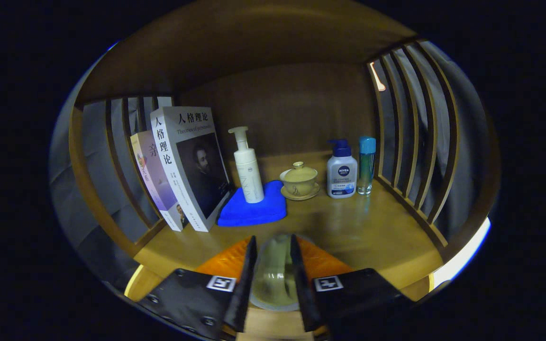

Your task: Pull open the drawer, take out the items inside it, and place them on the countertop above the cabinet.

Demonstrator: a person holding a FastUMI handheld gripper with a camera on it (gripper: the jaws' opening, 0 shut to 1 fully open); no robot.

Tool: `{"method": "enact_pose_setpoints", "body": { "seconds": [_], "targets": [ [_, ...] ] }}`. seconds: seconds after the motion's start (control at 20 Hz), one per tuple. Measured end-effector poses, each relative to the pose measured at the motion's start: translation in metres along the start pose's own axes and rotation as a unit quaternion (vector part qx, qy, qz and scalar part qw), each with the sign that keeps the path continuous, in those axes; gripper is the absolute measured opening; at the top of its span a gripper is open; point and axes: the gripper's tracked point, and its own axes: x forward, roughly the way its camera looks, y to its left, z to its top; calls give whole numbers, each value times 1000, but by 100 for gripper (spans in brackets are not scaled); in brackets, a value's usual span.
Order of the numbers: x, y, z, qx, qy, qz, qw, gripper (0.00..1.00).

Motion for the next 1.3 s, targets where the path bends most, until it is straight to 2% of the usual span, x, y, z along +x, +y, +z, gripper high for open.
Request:
{"method": "enact_pose_setpoints", "body": {
  "seconds": [0.15, 0.3, 0.55, 0.8, 1.3],
  "targets": [
    [-14, 2, 10, -15, -26, -5, 1000, 100],
    [-39, 11, 12, -25, -41, 9, 999, 99],
    [-105, 33, 14, -72, -110, 25, 991, 98],
    [-168, 51, -11, -70, -164, 31, 983, 98],
    [-234, 47, -70, -100, -216, -3, 971, 98]
  ]
}}
